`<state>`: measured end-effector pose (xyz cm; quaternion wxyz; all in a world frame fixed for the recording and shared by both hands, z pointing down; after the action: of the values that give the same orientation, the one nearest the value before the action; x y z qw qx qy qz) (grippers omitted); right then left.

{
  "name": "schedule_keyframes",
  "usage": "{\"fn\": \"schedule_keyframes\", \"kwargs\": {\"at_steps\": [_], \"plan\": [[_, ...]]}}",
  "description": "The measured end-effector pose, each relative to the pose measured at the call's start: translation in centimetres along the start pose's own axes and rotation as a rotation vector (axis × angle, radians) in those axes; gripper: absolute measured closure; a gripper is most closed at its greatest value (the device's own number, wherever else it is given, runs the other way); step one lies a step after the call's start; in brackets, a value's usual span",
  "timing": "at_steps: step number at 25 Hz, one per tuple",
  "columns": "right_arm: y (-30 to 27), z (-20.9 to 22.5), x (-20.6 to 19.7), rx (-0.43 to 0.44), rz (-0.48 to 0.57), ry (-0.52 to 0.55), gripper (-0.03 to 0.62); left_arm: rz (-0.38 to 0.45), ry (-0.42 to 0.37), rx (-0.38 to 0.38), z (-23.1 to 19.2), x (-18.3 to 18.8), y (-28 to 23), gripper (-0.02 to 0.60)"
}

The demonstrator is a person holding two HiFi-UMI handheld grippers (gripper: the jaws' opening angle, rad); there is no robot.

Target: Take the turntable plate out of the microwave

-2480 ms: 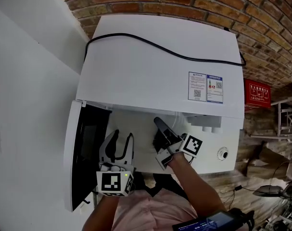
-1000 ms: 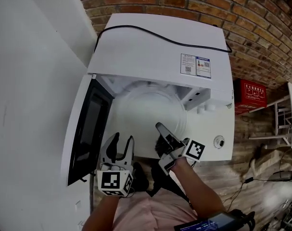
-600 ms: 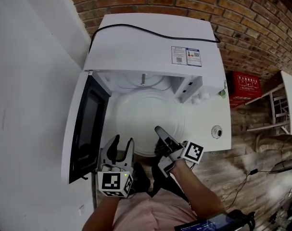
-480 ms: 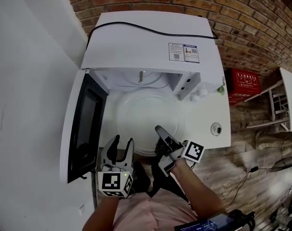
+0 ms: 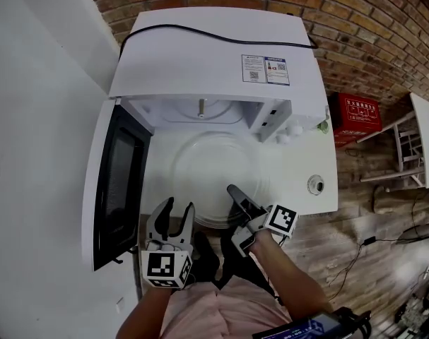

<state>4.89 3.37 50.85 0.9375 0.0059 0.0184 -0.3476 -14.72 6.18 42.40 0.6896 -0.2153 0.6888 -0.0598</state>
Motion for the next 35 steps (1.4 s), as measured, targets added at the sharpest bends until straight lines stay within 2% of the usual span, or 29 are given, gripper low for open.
{"fn": "schedule_keyframes", "kwargs": {"at_steps": [15, 22, 35], "plan": [[-1.0, 1.5, 0.2, -0.085, 0.010, -0.027, 0.565, -0.022, 0.029, 0.004, -0.9, -0.8, -1.2, 0.390], [-1.9, 1.3, 0.3, -0.082, 0.026, -0.051, 0.565, -0.031, 0.034, -0.007, -0.9, -1.1, -1.5, 0.390], [-2.8, 1.1, 0.4, -0.085, 0.060, -0.112, 0.561, -0.101, 0.023, -0.042, 0.7, -3.7, -1.2, 0.388]]}}
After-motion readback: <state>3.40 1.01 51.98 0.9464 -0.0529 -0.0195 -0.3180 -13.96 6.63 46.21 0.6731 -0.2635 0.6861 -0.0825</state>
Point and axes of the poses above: the fingertips, and each gripper's own axes: y backward along the fingers, z to its right, x out of its top, the point moved 6 cm from there along y, backward along the fingers, and after that the axes turned 11 degrees about x, right-handed, at the moved point
